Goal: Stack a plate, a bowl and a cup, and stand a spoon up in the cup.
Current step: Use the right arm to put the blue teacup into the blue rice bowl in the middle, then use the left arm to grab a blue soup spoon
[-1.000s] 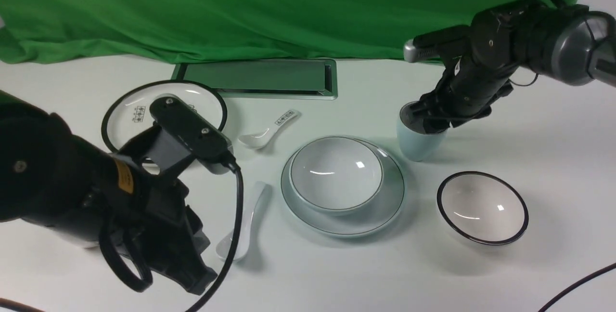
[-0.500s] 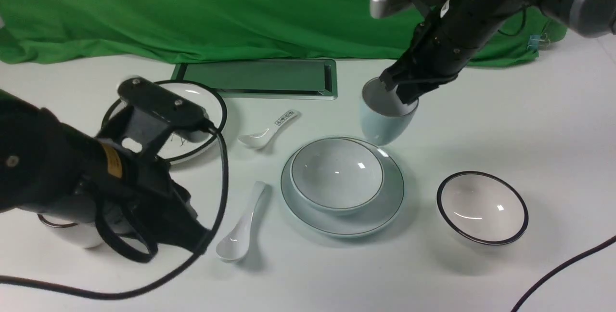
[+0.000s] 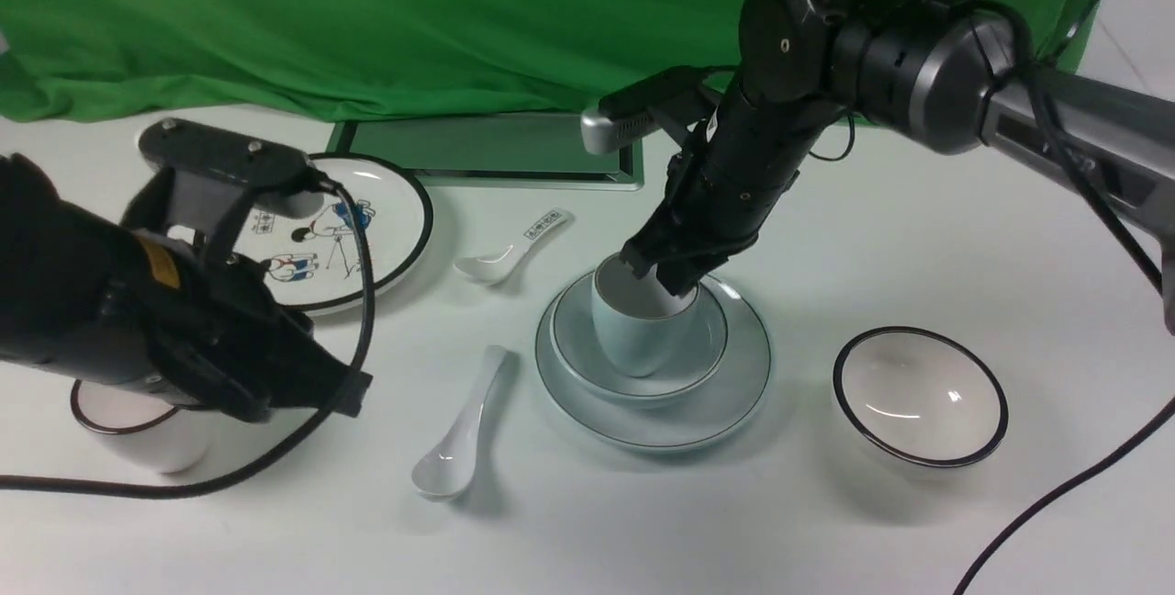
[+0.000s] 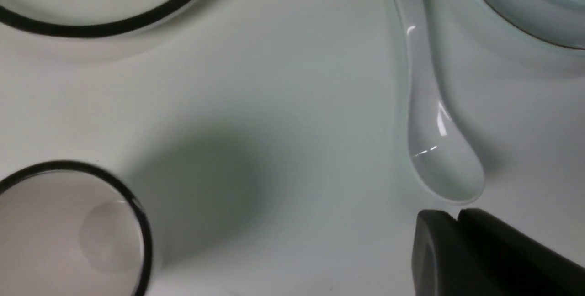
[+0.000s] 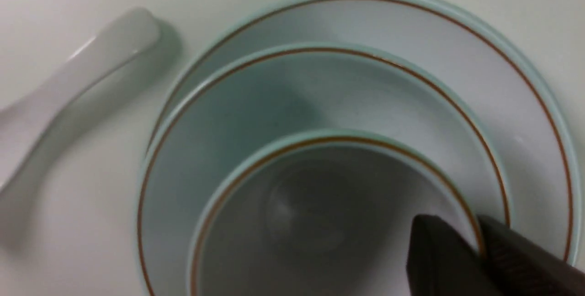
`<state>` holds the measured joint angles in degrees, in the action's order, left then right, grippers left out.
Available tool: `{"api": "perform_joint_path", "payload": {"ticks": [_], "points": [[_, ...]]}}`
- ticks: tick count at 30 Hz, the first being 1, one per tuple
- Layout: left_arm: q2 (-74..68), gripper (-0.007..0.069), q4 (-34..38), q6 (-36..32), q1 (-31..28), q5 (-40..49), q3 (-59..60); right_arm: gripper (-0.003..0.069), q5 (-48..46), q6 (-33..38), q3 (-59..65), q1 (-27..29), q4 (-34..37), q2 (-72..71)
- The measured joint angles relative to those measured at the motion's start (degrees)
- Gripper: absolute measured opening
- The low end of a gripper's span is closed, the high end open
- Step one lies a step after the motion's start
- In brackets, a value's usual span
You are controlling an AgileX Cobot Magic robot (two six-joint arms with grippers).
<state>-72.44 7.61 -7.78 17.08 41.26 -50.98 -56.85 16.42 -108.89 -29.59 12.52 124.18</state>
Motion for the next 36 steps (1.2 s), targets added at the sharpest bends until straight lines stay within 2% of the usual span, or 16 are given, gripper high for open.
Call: {"api": "perform_joint_path", "payload": {"ticks": [3, 5, 11, 15, 18, 21, 25, 28, 30, 32, 36], "points": [[-2.01, 0.0043, 0.96, -0.33, 0.64, -0.20, -0.09, 0.0091, 0.34, 0.00, -0.20, 0.00, -0.02, 0.12], [-4.65, 0.0099, 1.20, -0.75, 1.40, -0.32, -0.52, 0.0144, 0.44, 0.00, -0.24, 0.00, -0.48, 0.19], [-13.50, 0.0329, 1.20, -1.08, 5.37, -0.51, -4.86, 0.0425, -7.43, 0.00, -4.64, 0.00, -3.71, -0.64], [-20.21, 0.0447, 1.37, -0.50, 6.95, -0.59, -10.10, 0.0479, -11.38, 0.17, -8.36, 0.00, -8.38, -5.46], [-25.06, 0.0467, 0.82, 1.12, 7.01, -0.64, -13.36, 0.0479, -11.88, 0.22, -8.85, 0.00, -11.68, -9.85], [-30.40, 0.0455, -2.16, 4.13, 7.01, -0.77, -16.59, 0.0477, -12.34, 0.22, -8.91, 0.05, -14.66, -14.92], [-35.35, 0.0390, -3.53, 5.25, 7.01, -1.05, -18.81, 0.0474, -12.46, 0.22, -8.91, 0.05, -16.32, -18.93], [-37.74, 0.0258, -3.63, 5.39, 7.01, -1.90, -19.85, 0.0474, -12.70, 0.22, -8.92, 0.48, -16.51, -20.79], [-37.80, 0.0129, -3.69, 4.89, 7.01, -1.67, -20.44, 0.0474, -12.82, 0.06, -8.92, 0.74, -16.78, -20.95], [-37.60, 0.0083, -4.95, 4.39, 7.01, 0.07, -21.46, 0.0474, -12.85, 0.04, -8.92, 0.95, -17.00, -20.95], [-33.93, 0.0090, -8.17, 4.25, 7.01, 2.89, -24.17, 0.0474, -12.85, 0.04, -8.92, 1.09, -17.23, -21.92]]}}
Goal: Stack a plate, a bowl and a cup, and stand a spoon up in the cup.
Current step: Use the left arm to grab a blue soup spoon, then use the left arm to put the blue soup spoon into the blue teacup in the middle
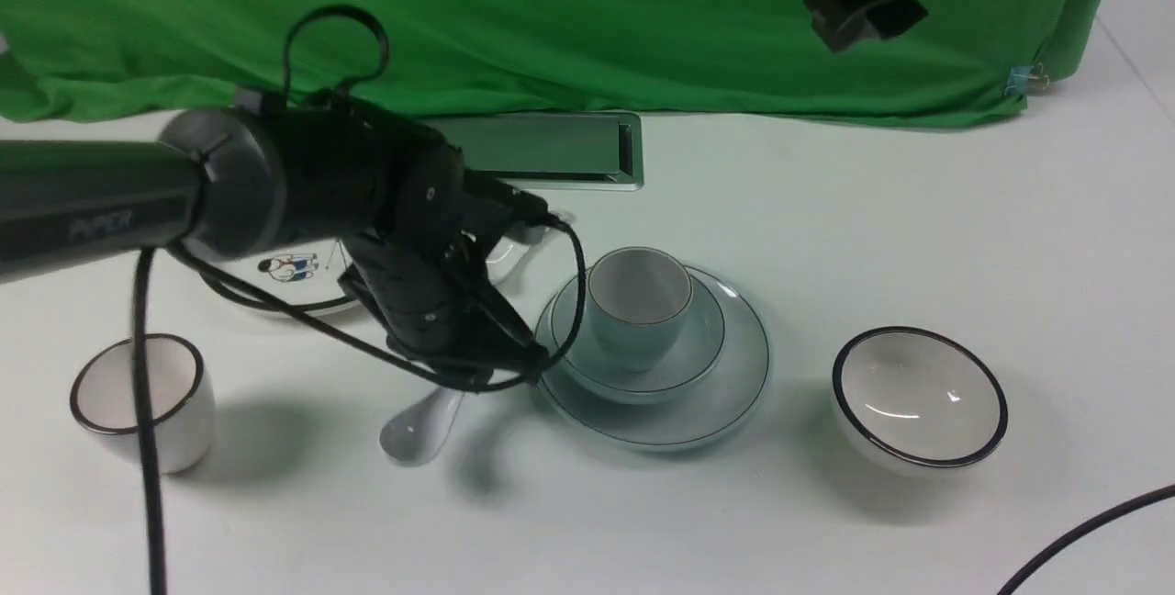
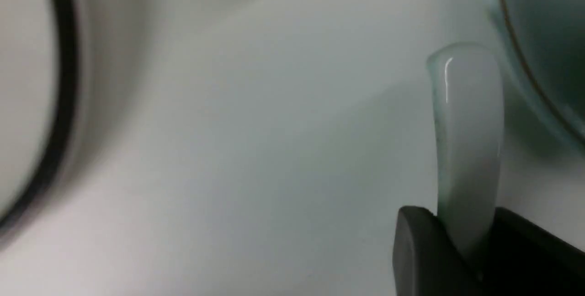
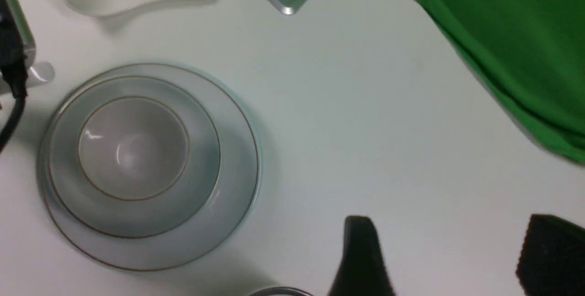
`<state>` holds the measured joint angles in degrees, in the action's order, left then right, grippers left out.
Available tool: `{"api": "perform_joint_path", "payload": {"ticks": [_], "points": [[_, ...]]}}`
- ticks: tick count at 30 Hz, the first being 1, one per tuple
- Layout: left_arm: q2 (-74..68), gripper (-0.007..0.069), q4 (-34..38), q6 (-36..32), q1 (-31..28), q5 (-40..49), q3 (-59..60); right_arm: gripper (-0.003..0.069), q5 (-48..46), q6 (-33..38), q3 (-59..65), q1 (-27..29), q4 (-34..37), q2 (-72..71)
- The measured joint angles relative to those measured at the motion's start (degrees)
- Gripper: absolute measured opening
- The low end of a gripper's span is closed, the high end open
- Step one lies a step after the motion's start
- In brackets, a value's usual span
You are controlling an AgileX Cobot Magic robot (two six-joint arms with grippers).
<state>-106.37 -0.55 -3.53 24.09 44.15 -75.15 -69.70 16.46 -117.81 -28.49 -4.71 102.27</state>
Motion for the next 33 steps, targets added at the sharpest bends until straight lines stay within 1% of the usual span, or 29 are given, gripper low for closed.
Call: {"api": "perform_joint_path", "payload": {"ticks": [2, 4, 7, 8, 10, 11, 12, 13, 15, 18, 20, 27, 30, 33], "points": [[4.42, 0.0089, 0.55, -0.09, 0.00, -1.69, -0.99, 0.0474, 0.00, 0.00, 0.00, -0.01, -0.81, -1.29], [8.05, 0.0089, 3.89, -1.20, 0.13, -6.64, -1.14, 0.0474, 0.00, 0.00, 0.00, -0.01, -1.85, -2.92], [11.46, 0.0089, 13.66, -5.12, 1.11, -15.14, -1.14, 0.0474, -0.04, 0.00, 0.00, -0.01, -2.35, -5.72], [11.79, 0.0089, 18.30, -7.75, 1.78, -18.39, -1.14, 0.0474, -0.04, 0.00, 0.00, -0.01, -2.49, -6.67], [11.05, 0.0089, 28.20, -16.31, 3.92, -25.57, -1.14, 0.0474, -0.04, 0.00, 0.00, -0.01, -2.68, -8.73], [10.40, 0.0089, 30.21, -19.27, 4.53, -27.41, -1.14, 0.0474, -0.04, 0.00, 0.00, -0.01, -2.68, -9.19], [9.11, 0.0089, 33.20, -22.68, 5.74, -31.04, -1.09, 0.0474, -0.04, 0.00, 0.00, -0.01, -2.68, -9.94], [8.33, 0.0089, 34.48, -25.04, 6.51, -33.40, -1.09, 0.0474, -0.04, 0.00, 0.00, -0.01, -2.74, -10.36], [5.27, 0.0089, 35.73, -29.14, 7.94, -38.86, -1.09, 0.0474, -0.04, 0.00, 0.00, -0.01, -2.80, -11.07], [1.70, 0.0089, 35.80, -30.69, 8.39, -44.15, -1.02, 0.0474, -0.04, 0.00, 0.00, -0.01, -2.85, -11.46], [-0.71, 0.0089, 35.80, -31.20, 8.39, -45.97, -1.02, 0.0474, -0.04, 0.00, 0.00, -0.01, -2.85, -11.52], [-3.82, 0.0089, 36.11, -31.33, 8.39, -45.32, -1.02, 0.0474, -0.04, 0.00, 0.00, -0.01, -2.85, -11.52], [-4.05, 0.0120, 36.11, -31.36, 8.39, -43.70, -0.98, 0.0472, -0.04, 0.00, 0.00, -0.01, -2.85, -11.52], [-3.28, 0.0176, 36.18, -31.15, 8.26, -41.14, -0.98, 0.0472, -0.04, 0.00, 0.00, -0.01, -2.85, -11.57]]}}
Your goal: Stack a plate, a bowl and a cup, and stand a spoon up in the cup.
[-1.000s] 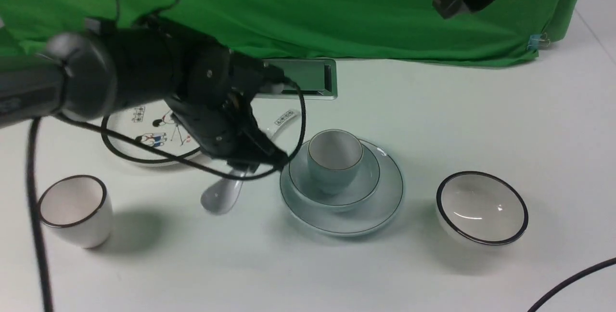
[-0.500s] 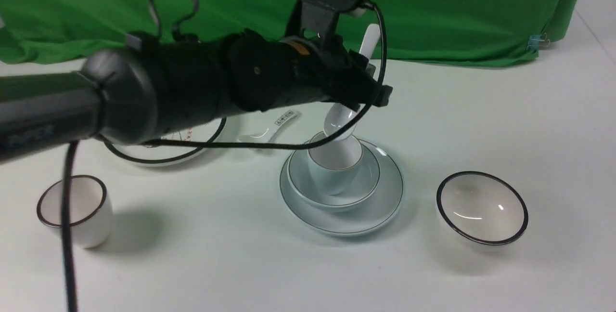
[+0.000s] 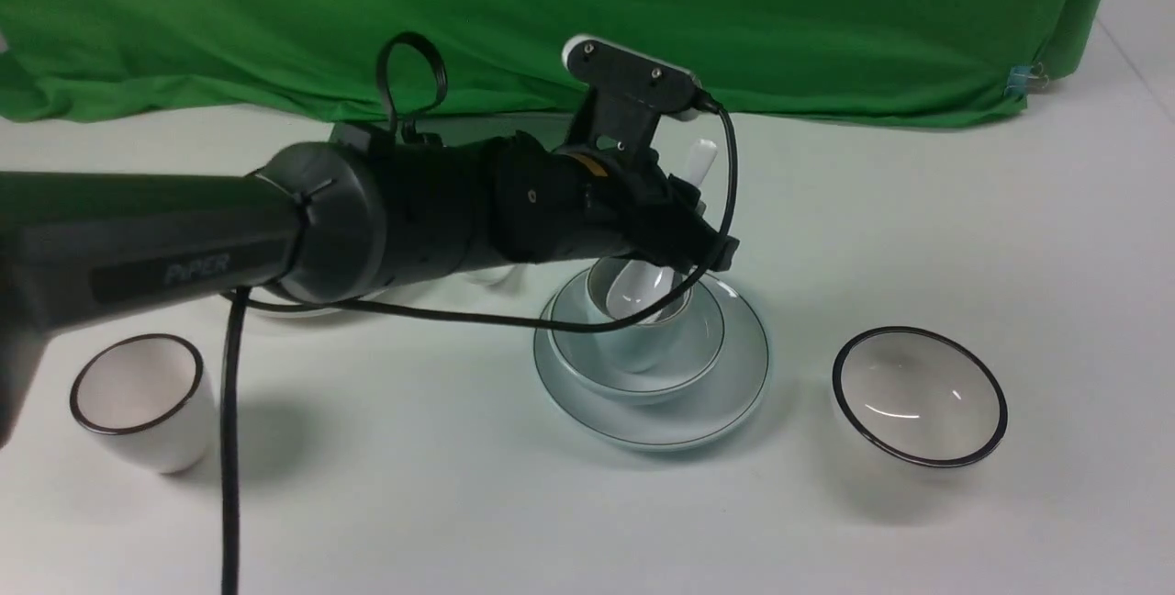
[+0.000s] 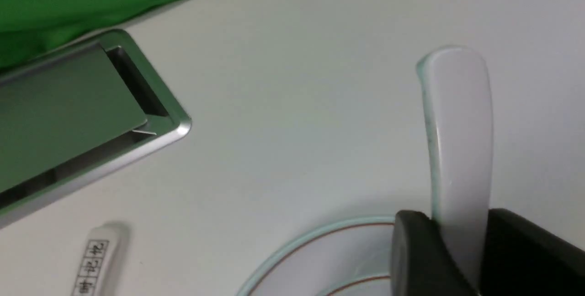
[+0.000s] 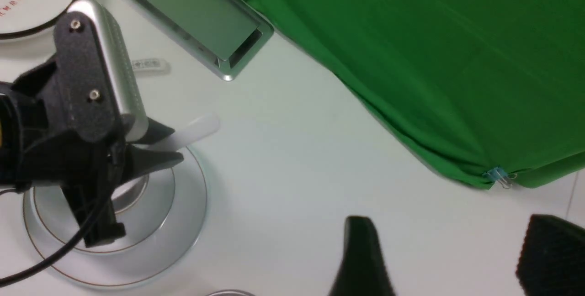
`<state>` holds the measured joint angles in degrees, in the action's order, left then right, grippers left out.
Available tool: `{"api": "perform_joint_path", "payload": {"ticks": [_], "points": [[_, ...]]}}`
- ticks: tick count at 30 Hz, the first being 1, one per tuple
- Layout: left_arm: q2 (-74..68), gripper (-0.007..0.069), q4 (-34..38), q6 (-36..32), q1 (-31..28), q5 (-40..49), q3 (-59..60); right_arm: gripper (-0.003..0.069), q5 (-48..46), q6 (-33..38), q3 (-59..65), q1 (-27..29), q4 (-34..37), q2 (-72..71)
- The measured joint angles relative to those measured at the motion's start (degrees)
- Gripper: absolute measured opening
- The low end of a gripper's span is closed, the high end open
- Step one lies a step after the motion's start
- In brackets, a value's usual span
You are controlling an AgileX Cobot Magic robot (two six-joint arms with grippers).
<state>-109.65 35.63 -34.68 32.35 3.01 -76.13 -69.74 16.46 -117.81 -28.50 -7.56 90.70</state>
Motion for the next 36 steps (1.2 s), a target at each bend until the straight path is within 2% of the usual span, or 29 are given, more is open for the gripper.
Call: {"api": "perform_joint_path", "payload": {"ticks": [1, 2, 5, 7, 9, 10, 11, 12, 13, 15, 18, 19, 22, 28, 32, 36], "points": [[0.87, 0.0203, 0.00, 0.21, -0.17, 2.06, 0.00, 0.0472, 0.00, 0.00, 0.00, 0.00, 0.00, 0.00], [3.41, 0.0267, -0.47, 0.82, -0.65, 6.61, 0.00, 0.0472, 0.00, -0.08, 0.00, 0.00, 0.00, -0.07], [7.43, 0.0326, -2.20, 2.55, -1.59, 12.42, 0.00, 0.0472, -0.03, -0.16, 0.05, 0.00, 0.00, -0.55], [13.86, 0.0360, -8.23, 9.05, -3.51, 21.65, 0.00, 0.0463, -0.03, -0.68, 1.05, 0.00, 0.06, -2.07], [19.07, 0.0349, -15.59, 15.19, -5.15, 28.68, 0.00, 0.0424, 0.02, -1.45, 3.08, 0.00, 0.20, -3.92], [20.08, 0.0345, -16.44, 15.76, -5.31, 29.43, 0.00, 0.0424, 0.02, -1.45, 3.36, 0.00, 0.21, -4.13], [24.51, 0.0304, -23.95, 20.75, -6.79, 36.27, 0.00, 0.0373, 0.02, -1.70, 6.22, 0.00, 0.51, -6.22], [24.52, 0.0304, -24.74, 21.21, -6.95, 36.27, 0.00, 0.0367, 0.02, -1.71, 6.22, 0.05, 0.51, -6.21], [28.94, 0.0242, -30.50, 24.49, -8.29, 42.23, 0.67, 0.0313, 0.41, -1.83, 9.81, 0.04, 1.00, -8.50], [33.85, 0.0168, -35.18, 27.49, -9.87, 45.83, 3.10, 0.0246, 1.85, -2.37, 14.04, 0.04, 1.35, -10.96], [39.80, 0.0083, -37.80, 29.93, -11.82, 46.60, 7.18, 0.0195, 4.44, -3.99, 19.25, 0.04, 1.51, -13.99], [44.12, 0.0029, -38.43, 31.06, -13.19, 46.17, 10.67, 0.0170, 6.79, -5.31, 23.59, 0.04, 1.70, -16.67], [54.27, -0.0029, -38.88, 32.78, -15.20, 44.59, 18.69, 0.0147, 11.24, -6.54, 31.24, 0.04, 3.46, -21.69], [72.81, -0.0037, -38.71, 34.18, -16.56, 40.30, 34.24, 0.0134, 24.66, -4.82, 45.44, 0.04, 10.63, -32.31], [88.24, -0.0036, -37.07, 34.68, -16.56, 35.35, 43.75, 0.0107, 38.76, 0.99, 57.23, 0.04, 17.15, -41.72], [95.50, -0.0036, -36.82, 34.68, -16.56, 33.07, 47.84, 0.0099, 47.66, 1.95, 63.89, 0.04, 18.73, -47.47]]}}
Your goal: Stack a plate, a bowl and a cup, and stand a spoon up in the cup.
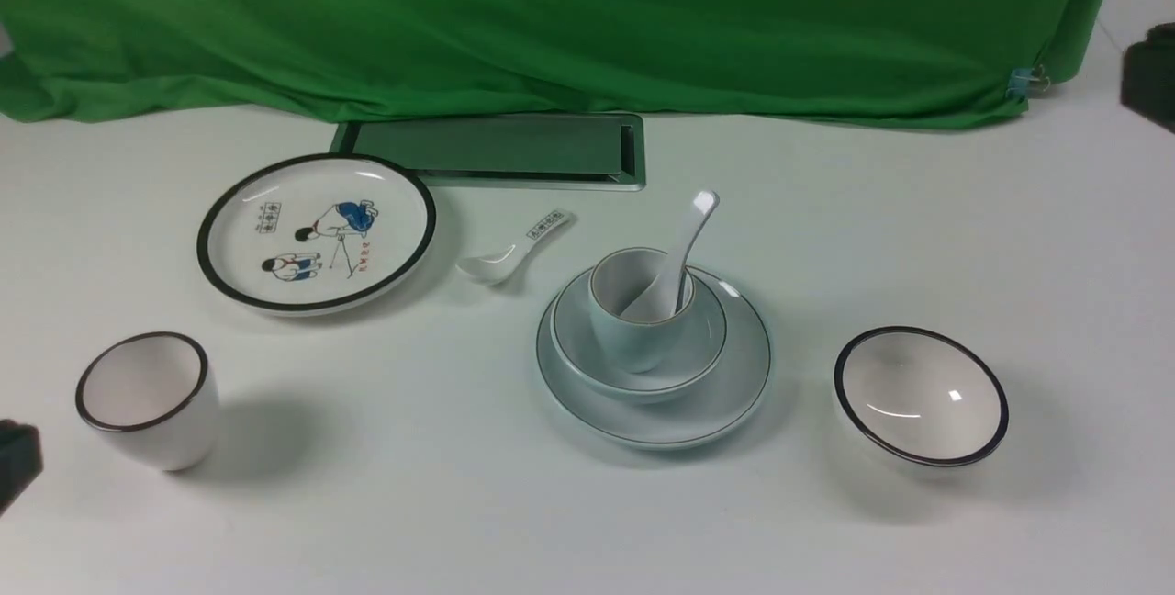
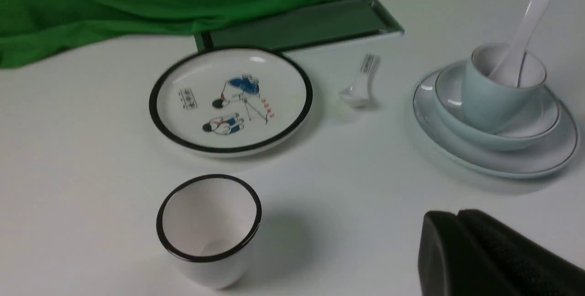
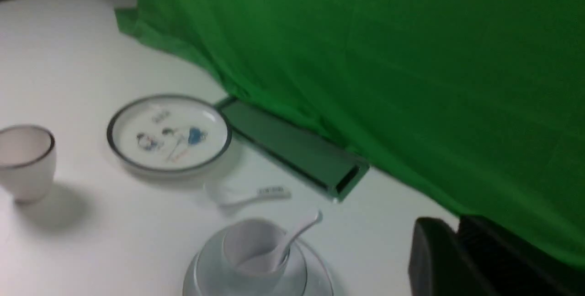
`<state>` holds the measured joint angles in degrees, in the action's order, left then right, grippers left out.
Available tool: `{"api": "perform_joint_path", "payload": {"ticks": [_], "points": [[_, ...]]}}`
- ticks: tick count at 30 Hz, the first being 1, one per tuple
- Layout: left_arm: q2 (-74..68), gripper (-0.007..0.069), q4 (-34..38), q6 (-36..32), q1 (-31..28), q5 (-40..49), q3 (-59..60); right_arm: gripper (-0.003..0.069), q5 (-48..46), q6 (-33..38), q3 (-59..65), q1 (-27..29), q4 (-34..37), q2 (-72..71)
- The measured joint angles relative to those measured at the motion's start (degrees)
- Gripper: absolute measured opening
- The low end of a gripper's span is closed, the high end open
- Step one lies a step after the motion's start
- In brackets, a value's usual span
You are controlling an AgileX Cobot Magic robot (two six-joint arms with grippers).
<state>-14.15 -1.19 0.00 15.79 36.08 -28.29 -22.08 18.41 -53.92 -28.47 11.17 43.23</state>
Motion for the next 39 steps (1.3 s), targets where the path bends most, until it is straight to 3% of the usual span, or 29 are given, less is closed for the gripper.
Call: {"api": "perform_joint_path", "payload": {"ticks": [3, 6, 26, 33, 39], "points": [[5.41, -0.0036, 0.69, 0.00, 0.00, -0.16, 2.40, 0.0099, 7.10, 0.18, 5.96, 0.00, 0.52, -5.82], [7.02, -0.0036, 0.83, 0.00, 0.00, -0.16, 2.78, 0.0102, 8.30, 0.57, 8.19, 0.00, 0.53, -8.03], [7.25, -0.0032, 1.19, 0.00, -0.04, 0.11, 2.96, 0.0160, 6.62, 0.41, 11.13, 0.00, 0.50, -8.66], [7.25, -0.0032, 0.81, 0.00, -0.29, 0.15, 2.96, 0.0169, 15.60, -9.59, 16.15, 1.85, -1.29, -13.97], [7.25, -0.0032, 0.70, 0.00, -0.29, 0.18, 2.96, 0.0141, 16.35, -10.44, 22.42, 4.96, -1.24, -18.90]]}}
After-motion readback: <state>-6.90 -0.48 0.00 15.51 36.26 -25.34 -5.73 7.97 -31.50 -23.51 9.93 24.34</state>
